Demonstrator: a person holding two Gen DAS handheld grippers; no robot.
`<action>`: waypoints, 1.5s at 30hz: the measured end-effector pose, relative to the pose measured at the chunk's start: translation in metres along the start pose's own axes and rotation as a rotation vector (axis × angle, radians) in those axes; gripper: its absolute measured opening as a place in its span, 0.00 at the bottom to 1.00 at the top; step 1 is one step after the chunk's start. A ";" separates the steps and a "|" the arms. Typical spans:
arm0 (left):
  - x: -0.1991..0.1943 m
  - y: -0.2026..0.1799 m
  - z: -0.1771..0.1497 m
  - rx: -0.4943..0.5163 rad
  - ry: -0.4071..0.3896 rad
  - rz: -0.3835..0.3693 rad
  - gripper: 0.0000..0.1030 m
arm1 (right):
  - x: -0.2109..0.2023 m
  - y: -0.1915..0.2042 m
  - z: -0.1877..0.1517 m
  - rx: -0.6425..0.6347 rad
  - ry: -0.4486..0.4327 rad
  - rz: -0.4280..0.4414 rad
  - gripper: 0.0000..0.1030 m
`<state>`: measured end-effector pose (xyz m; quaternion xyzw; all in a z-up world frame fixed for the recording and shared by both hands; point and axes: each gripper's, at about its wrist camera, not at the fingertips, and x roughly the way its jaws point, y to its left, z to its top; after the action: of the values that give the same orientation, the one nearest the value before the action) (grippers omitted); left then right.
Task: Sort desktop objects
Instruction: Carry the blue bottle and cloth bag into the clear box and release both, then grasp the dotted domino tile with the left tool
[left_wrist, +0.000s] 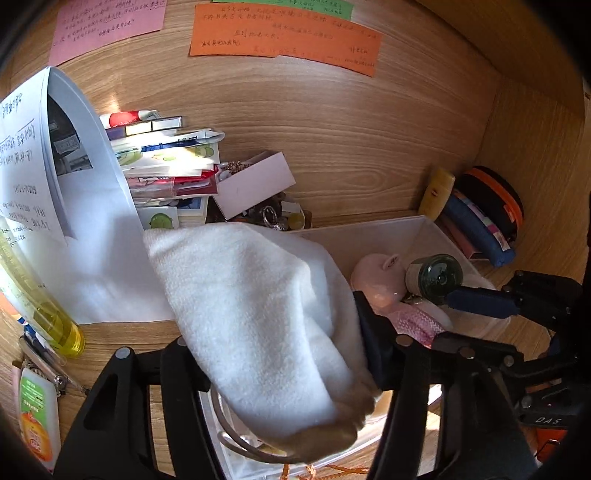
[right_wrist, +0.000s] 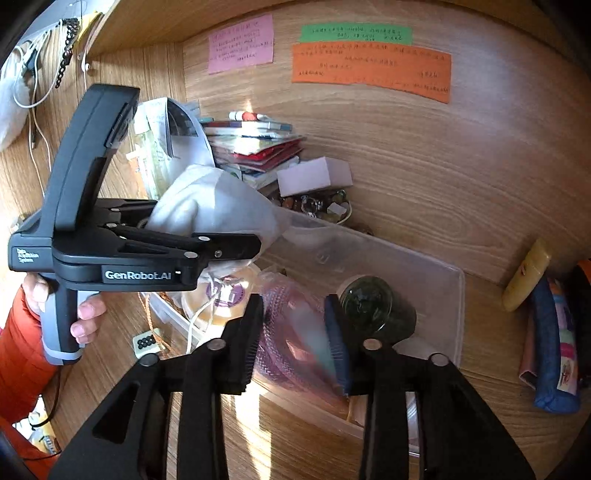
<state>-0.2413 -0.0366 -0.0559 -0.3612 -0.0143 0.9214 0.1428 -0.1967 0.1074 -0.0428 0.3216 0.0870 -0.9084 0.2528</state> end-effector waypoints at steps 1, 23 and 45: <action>-0.001 0.001 0.000 -0.003 0.003 -0.008 0.61 | 0.002 -0.001 0.000 0.007 0.006 0.014 0.32; -0.057 -0.003 -0.004 -0.019 -0.061 -0.065 0.88 | -0.043 0.018 -0.014 0.015 -0.052 -0.047 0.81; -0.083 -0.005 -0.100 0.128 0.047 0.129 0.94 | -0.075 0.021 -0.083 0.119 -0.016 -0.060 0.83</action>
<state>-0.1149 -0.0622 -0.0746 -0.3730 0.0710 0.9190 0.1063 -0.0907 0.1461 -0.0598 0.3262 0.0404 -0.9216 0.2065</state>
